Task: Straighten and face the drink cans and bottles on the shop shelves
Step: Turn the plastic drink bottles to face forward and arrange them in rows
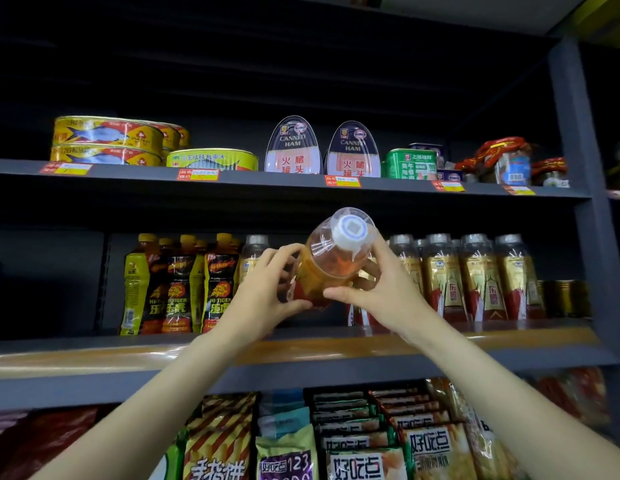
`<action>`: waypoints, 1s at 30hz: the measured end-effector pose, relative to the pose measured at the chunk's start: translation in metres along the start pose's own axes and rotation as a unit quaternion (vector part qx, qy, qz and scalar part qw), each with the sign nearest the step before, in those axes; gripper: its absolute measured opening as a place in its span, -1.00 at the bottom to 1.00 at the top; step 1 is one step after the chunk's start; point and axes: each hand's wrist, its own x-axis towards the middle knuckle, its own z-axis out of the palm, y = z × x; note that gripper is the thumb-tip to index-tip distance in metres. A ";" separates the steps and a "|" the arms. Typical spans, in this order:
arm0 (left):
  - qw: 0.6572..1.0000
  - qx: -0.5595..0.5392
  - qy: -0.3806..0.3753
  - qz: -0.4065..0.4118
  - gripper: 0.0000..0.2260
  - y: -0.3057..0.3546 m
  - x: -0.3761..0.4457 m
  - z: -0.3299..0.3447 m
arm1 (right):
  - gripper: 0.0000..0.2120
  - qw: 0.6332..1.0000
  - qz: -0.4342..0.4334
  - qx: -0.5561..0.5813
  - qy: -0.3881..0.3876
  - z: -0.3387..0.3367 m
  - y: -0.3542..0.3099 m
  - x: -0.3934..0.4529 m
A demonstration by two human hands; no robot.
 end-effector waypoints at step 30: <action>0.967 0.192 -0.075 -0.152 -0.68 -0.048 0.022 0.016 | 0.03 0.888 0.182 -0.421 0.013 -0.028 0.056 0.054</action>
